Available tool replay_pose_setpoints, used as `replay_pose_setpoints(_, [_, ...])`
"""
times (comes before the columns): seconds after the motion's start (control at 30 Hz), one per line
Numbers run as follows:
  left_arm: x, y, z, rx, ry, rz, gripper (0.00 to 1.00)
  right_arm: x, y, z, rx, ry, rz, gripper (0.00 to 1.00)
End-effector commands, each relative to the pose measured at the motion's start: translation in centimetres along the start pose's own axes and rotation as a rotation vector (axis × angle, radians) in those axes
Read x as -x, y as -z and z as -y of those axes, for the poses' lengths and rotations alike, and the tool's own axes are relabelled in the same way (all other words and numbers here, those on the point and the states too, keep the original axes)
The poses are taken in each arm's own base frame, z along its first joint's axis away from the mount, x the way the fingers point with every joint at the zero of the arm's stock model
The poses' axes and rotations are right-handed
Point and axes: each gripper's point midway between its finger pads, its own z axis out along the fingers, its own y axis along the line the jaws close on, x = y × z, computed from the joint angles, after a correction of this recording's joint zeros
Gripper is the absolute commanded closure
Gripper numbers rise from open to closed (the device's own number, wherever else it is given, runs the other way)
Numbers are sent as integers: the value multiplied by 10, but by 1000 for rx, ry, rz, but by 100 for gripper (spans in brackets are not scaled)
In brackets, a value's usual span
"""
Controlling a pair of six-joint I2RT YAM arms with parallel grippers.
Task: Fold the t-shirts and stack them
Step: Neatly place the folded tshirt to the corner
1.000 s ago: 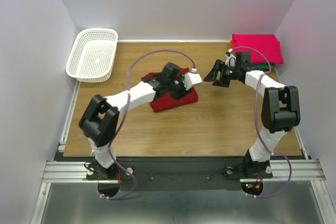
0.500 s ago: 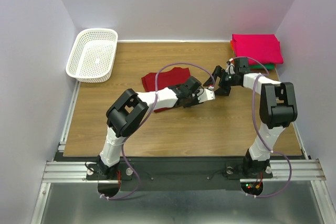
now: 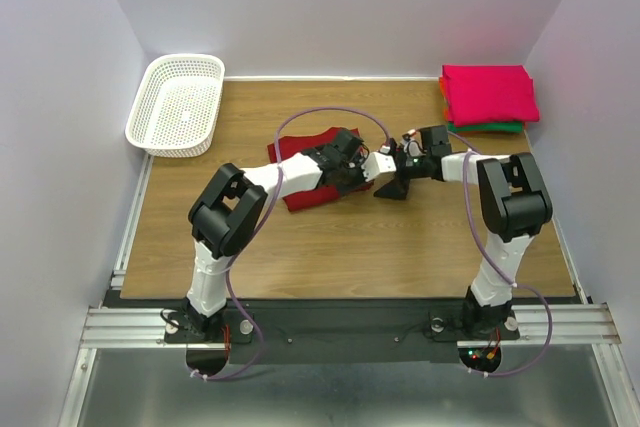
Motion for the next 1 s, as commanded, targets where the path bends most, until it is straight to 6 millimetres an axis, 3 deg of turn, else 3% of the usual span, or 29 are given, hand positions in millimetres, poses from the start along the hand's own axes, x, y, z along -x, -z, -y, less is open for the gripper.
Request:
replay_pose_setpoints(0.0, [58, 43, -9, -14, 2, 163, 100, -14, -23, 13, -33, -90, -47, 2])
replay_pose_setpoints(0.23, [69, 51, -19, -35, 50, 204, 100, -10, -35, 4, -50, -185, -36, 5])
replay_pose_setpoints(0.37, [75, 56, -20, -56, 63, 236, 100, -7, -60, -6, -55, -190, -10, 10])
replay_pose_setpoints(0.53, [74, 56, -18, -72, 62, 234, 100, 39, -76, -14, -9, -158, 177, 19])
replay_pose_setpoints(0.7, [69, 56, -18, -80, 72, 226, 100, 74, -83, 1, -36, -146, 360, 26])
replay_pose_setpoints(0.97, [61, 62, -21, -101, 90, 219, 100, 97, -85, 15, -61, -51, 442, 27])
